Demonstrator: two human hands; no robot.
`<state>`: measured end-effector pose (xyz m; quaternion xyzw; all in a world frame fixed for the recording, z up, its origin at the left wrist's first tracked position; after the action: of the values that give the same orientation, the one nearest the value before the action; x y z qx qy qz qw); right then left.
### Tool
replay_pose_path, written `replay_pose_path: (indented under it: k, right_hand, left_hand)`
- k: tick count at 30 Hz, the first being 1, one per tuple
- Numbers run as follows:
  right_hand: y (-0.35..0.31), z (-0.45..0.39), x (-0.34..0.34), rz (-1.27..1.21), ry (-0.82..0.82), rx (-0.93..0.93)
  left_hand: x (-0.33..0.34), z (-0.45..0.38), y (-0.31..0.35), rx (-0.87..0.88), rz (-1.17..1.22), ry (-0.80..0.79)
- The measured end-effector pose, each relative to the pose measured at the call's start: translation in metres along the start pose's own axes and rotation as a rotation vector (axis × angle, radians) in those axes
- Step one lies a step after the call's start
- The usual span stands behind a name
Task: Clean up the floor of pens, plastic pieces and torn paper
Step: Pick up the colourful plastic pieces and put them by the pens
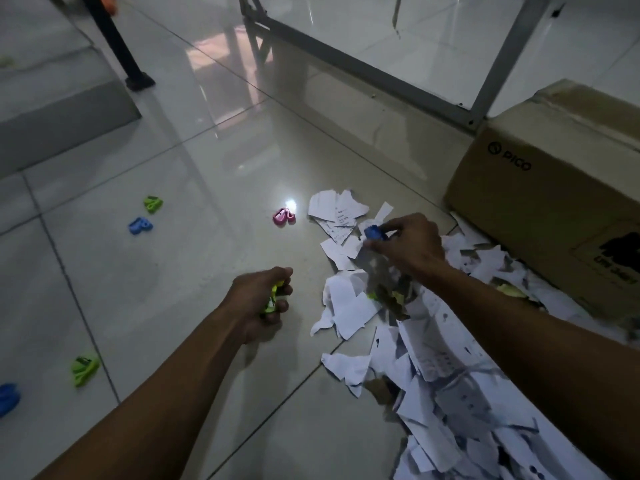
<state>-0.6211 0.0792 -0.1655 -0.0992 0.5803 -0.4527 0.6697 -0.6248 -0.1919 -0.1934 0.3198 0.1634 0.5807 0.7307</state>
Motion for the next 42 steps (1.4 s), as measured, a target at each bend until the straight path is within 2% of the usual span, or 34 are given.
replay_pose_path:
  k: [3,6,9,11,16,21,24,26,28,30,34,36,42]
  right_hand:
    - [-0.017,0.012,0.008,-0.431,-0.159,0.008]
    - [-0.020,0.025,0.020,-0.662,-0.324,0.131]
    - [-0.015,0.034,0.034,-0.930,-0.405,0.271]
    - [-0.009,0.037,0.039,-1.007,-0.431,0.321]
    - [0.006,0.040,0.035,-1.044,-0.460,0.329]
    - [0.002,0.035,0.034,-1.097,-0.511,0.282]
    - [-0.012,0.035,0.039,-1.225,-0.554,0.264]
    - [-0.024,0.036,0.041,-1.328,-0.575,0.250]
    - [-0.037,0.040,0.044,-1.458,-0.590,0.246]
    - [-0.052,0.048,0.045,-1.574,-0.608,0.251]
    - [-0.085,0.086,0.030,-1.672,-0.648,0.305]
    - [-0.099,0.113,0.009,-1.680,-0.651,0.338]
    - [-0.146,0.197,-0.095,-1.703,-0.561,0.402]
  left_hand:
    - [-0.012,-0.014,0.039,0.142,-0.260,0.174]
    - [-0.021,-0.036,0.084,0.289,-0.551,0.317]
    - [-0.010,-0.055,0.117,0.316,-0.951,0.424]
    - [0.007,-0.068,0.128,0.305,-1.199,0.429]
    - [0.016,-0.098,0.121,0.206,-1.306,0.397]
    - [0.012,-0.097,0.115,0.272,-1.359,0.444]
    - [0.007,-0.086,0.106,0.287,-1.211,0.408]
    - [0.008,-0.071,0.099,0.356,-0.785,0.304]
    - [0.016,-0.052,0.087,0.315,-0.294,0.153]
    - [0.023,-0.025,0.083,0.297,-0.047,0.093]
    - [0.031,0.048,0.101,0.377,-0.072,0.229]
    - [0.042,0.086,0.114,0.365,-0.096,0.235]
    - [0.105,0.210,0.165,0.249,-0.045,0.007]
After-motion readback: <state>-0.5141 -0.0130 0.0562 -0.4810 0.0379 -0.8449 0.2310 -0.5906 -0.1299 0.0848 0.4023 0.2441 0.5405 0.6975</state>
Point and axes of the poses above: each hand's wrist, its own z-axis away from the middle knuckle, its own x-axis out of the palm, y = z × x, the point moved 7 cm from there along -z, towards the middle knuckle, and after that the axes turned 11 degrees about -y, right-handed, at the moved point
